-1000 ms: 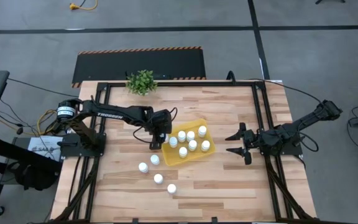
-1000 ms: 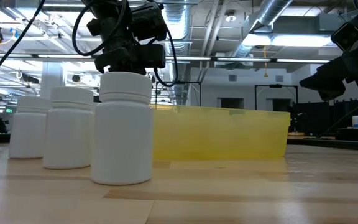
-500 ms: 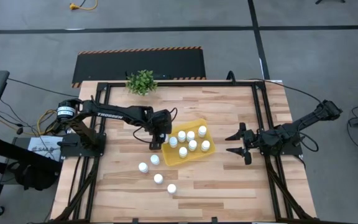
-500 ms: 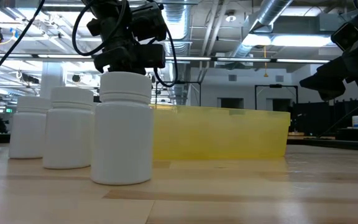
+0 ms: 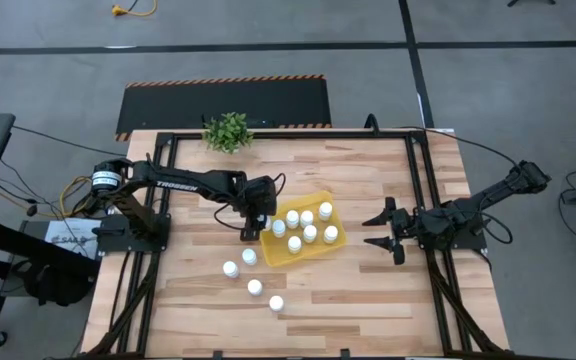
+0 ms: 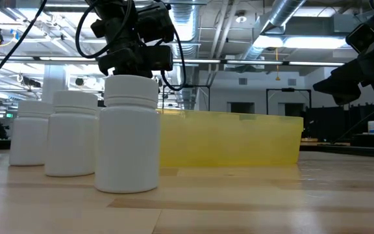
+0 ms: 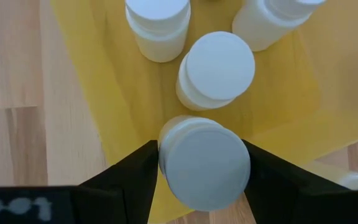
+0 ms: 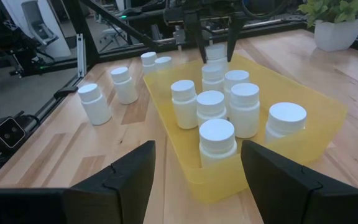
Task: Pick and place pill bottles into a basket
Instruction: Put the white pill bottle into the yellow bin
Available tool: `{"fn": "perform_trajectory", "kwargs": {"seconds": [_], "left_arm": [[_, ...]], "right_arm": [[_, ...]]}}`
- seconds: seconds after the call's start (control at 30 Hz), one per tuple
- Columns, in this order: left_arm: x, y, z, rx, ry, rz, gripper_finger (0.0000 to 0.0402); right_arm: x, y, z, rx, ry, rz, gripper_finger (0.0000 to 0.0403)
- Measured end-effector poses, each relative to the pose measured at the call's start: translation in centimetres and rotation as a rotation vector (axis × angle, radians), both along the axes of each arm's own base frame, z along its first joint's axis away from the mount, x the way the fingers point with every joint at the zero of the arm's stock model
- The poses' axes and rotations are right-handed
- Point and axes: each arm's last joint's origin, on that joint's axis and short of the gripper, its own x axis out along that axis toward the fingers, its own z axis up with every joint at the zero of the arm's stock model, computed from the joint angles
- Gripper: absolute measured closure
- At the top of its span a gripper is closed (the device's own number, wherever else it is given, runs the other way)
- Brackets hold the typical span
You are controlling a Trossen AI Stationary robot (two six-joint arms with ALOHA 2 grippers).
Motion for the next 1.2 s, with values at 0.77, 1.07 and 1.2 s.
{"fn": "perform_trajectory", "kwargs": {"seconds": [0.77, 1.07, 1.2], "left_arm": [[0.0, 0.0, 0.0, -0.002, 0.0, 0.001, 0.0202], [0.26, -0.01, -0.49, -0.015, 0.007, -0.005, 0.0202], [0.57, 0.09, -0.92, -0.023, 0.003, -0.007, 0.0202]], "right_arm": [[0.0, 0.0, 0.01, 0.0, 0.0, 0.0, 0.0173], [0.0, 0.0, 0.0, 0.0, 0.0, 0.0, 0.0173], [0.0, 0.0, 0.0, 0.0, 0.0, 0.0, 0.0173]]}}
